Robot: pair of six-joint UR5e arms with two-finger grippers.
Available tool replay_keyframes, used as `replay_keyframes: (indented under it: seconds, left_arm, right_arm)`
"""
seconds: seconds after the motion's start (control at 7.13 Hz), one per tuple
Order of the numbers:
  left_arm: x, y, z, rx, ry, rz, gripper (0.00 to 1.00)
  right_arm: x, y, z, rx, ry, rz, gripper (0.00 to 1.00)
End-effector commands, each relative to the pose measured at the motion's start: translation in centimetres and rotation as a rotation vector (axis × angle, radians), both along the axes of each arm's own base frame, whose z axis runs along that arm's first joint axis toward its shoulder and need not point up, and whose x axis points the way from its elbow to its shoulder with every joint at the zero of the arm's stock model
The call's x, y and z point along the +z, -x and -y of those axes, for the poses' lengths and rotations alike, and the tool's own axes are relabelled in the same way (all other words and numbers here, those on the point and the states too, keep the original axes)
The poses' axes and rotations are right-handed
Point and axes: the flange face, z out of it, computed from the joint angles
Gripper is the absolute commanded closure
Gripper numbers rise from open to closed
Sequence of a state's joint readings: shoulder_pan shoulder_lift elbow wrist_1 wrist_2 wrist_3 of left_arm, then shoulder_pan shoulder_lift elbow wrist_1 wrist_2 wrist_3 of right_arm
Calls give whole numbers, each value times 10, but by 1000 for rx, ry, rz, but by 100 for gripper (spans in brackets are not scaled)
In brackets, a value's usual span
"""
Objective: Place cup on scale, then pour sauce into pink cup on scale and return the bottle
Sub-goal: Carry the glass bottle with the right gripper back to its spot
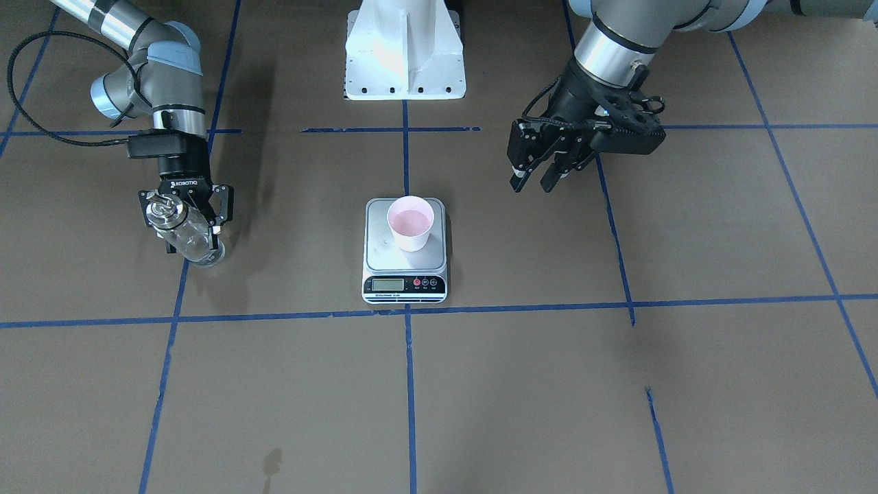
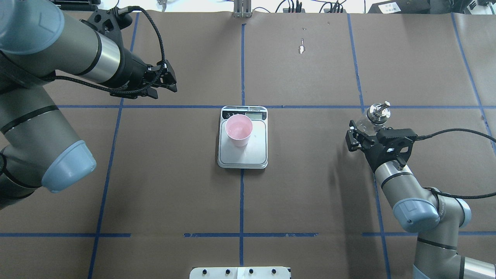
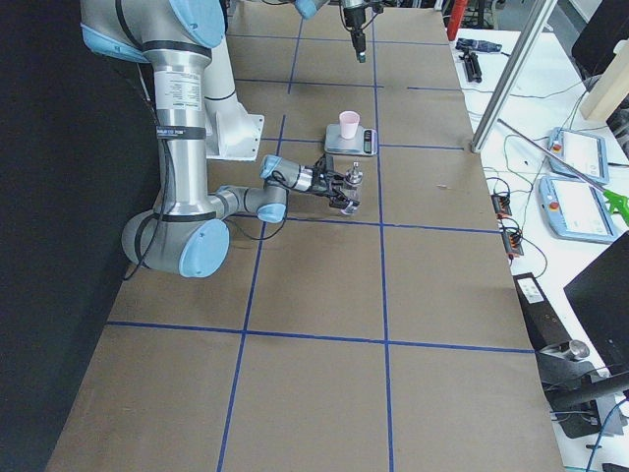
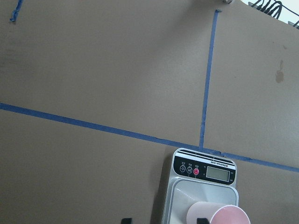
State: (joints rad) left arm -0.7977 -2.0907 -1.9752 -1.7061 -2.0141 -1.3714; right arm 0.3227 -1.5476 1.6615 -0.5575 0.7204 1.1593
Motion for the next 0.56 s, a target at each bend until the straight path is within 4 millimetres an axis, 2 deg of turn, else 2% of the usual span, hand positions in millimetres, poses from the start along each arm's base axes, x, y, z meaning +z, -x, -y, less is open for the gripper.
replay_keyframes:
  seconds: [0.0,0.14,0.42]
  left_arm:
    - [-1,0,0,0,1,1,44]
    - [-1,0,0,-1,2,0,44]
    - [0,0,0,0,2,2,44]
  right_arm:
    - [2,2,1,16,8,24,100]
    - [1,1,3,22,7,23,100]
    - [19,3,2,22,17,-10,100]
